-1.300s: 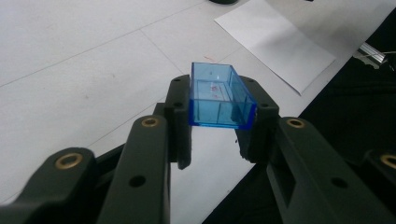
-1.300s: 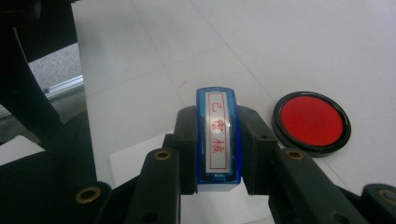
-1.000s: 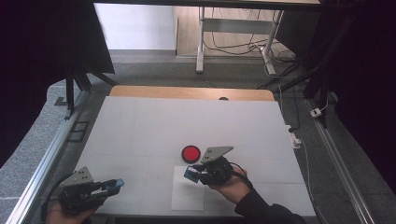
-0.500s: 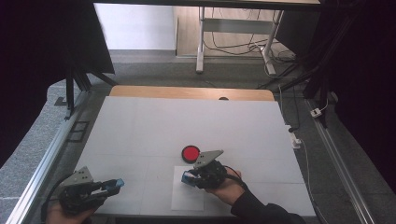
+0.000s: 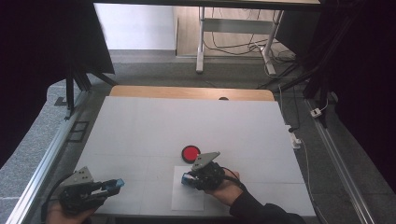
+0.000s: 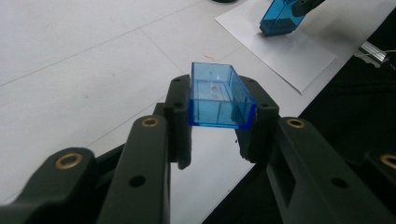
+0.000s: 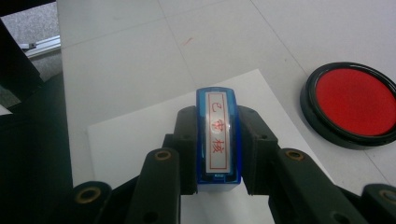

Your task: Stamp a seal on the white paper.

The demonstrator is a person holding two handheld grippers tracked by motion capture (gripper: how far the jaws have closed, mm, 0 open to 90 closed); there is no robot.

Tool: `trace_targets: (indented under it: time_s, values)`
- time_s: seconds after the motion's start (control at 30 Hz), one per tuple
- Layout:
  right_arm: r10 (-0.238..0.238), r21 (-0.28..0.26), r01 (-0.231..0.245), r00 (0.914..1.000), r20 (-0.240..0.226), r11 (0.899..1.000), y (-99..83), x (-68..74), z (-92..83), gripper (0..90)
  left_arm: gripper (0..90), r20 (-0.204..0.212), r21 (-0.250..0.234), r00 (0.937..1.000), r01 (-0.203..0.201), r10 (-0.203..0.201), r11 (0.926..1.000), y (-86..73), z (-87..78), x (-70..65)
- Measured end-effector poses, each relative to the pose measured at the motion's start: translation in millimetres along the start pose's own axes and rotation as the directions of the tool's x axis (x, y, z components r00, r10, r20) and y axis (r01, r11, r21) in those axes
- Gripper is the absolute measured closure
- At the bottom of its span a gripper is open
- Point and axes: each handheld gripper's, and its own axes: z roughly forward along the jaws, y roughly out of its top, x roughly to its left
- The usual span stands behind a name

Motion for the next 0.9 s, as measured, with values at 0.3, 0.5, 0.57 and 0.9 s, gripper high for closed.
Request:
trace_targets:
  time_s: [0.3,0.5,0.57,0.9]
  values:
    - [-0.003,0.022,0.002,1.0,0.009,1.0,-1.5,0.7,3.7,71.2,68.0,-0.001,0.001,1.0,-0.001,0.001,1.0,0.0,0.3,0.0]
    - [0.0,0.019,-0.001,0.9997,0.026,1.0,-1.7,4.5,5.3,71.3,68.0,-0.004,0.004,1.0,0.0,0.0,1.0,0.2,0.6,0.0]
    - [-0.015,0.024,0.014,0.9991,0.039,1.0,-1.2,6.8,5.7,71.4,68.0,-0.004,0.003,1.0,0.001,-0.001,1.0,0.2,0.6,-0.1]
    - [-0.072,0.069,0.067,0.9943,0.079,0.995,2.6,15.8,6.5,71.5,68.0,-0.005,0.005,1.0,0.0,0.0,1.0,0.3,0.8,0.0]
